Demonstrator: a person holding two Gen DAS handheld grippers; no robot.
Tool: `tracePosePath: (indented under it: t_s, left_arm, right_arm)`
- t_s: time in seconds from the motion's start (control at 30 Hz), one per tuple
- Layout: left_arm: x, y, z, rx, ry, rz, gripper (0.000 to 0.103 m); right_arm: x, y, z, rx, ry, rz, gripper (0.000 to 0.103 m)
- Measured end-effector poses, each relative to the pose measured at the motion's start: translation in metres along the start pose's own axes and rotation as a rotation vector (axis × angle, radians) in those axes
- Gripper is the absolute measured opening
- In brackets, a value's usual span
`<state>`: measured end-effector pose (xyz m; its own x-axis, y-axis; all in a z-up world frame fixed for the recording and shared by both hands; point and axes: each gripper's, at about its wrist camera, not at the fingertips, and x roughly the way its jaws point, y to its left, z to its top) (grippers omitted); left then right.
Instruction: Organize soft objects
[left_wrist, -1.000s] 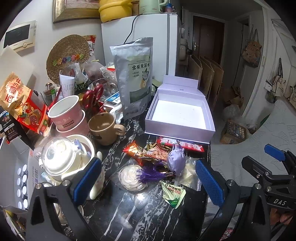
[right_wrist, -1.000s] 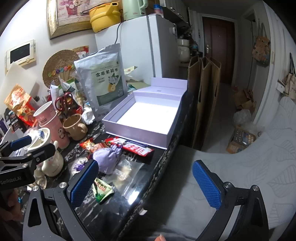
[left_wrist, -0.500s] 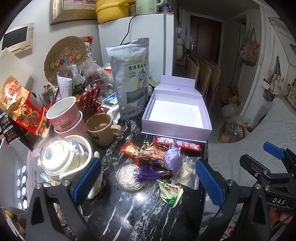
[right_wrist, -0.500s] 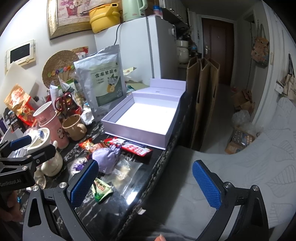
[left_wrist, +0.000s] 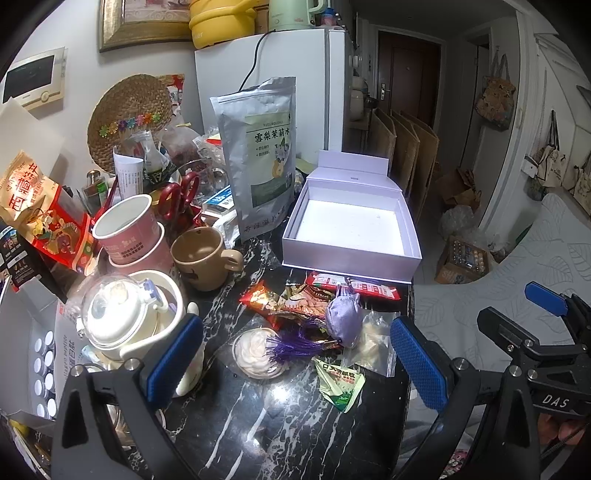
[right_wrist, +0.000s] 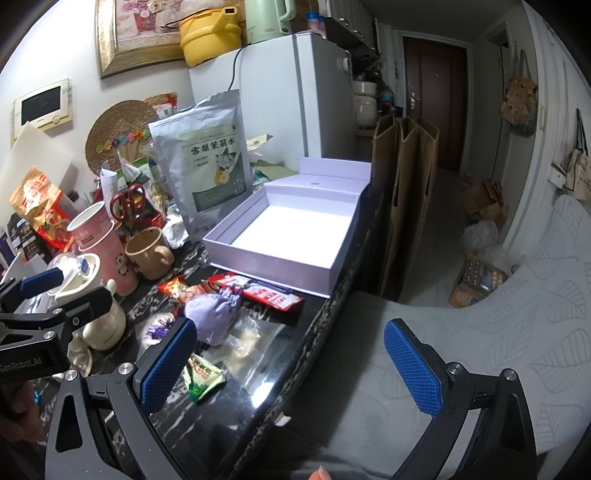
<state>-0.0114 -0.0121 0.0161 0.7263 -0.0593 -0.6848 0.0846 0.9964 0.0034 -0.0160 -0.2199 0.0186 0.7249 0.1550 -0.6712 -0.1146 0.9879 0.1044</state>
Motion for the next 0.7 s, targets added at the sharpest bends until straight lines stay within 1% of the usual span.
tracePosePath:
  t_s: [0.7]
  left_arm:
    - [0.0000, -0.0023, -0.0016, 0.008, -0.002, -0.002, 0.103]
  right_arm:
    - [-0.0019, 0.0007, -0.0007, -0.002, 0.002, 0.002, 0.103]
